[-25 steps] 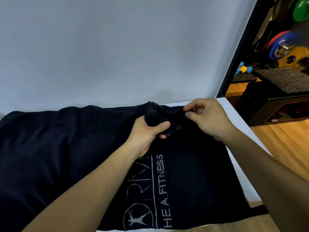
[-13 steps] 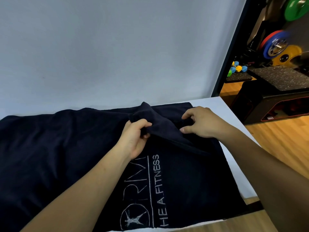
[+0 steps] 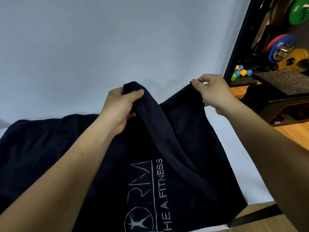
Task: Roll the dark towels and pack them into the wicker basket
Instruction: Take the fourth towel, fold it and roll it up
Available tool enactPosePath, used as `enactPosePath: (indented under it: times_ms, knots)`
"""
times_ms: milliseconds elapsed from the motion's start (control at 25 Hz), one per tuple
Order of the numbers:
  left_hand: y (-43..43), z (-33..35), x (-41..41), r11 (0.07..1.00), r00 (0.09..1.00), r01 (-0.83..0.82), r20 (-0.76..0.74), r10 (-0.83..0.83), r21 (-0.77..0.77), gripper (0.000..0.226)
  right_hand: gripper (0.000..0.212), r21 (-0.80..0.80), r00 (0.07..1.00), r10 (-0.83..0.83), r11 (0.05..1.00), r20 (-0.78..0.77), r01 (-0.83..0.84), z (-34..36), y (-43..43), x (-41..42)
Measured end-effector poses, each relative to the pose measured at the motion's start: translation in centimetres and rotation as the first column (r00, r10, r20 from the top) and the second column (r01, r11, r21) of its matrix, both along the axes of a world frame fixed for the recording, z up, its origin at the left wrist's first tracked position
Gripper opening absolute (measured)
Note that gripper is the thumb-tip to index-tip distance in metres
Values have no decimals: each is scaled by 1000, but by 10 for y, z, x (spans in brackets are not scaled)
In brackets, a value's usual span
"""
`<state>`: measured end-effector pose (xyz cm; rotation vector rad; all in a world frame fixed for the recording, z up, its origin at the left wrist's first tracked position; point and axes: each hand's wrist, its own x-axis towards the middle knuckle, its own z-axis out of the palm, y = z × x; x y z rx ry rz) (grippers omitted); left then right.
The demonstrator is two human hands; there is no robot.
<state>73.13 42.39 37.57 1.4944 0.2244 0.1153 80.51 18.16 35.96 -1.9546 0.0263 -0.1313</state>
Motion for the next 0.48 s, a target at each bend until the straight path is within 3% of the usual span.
enactPosePath:
  times_ms: [120,280,400,480]
  knots:
    - [-26,4,18,997,997,79,23,-79,-1,11,27,32,1000,-13,999,-17,14,5,17,12]
    - [-62,18,43,976,979,183,72,-192,121,14,27,119,993,105,987,48,-110,20,40,10]
    - [-56,25,58,974,970,220,98,-224,52,14,24,177,988,146,972,49,-153,21,38,5]
    - [-47,22,66,927,943,288,96,-318,239,27,23,205,981,192,959,39,-196,22,34,4]
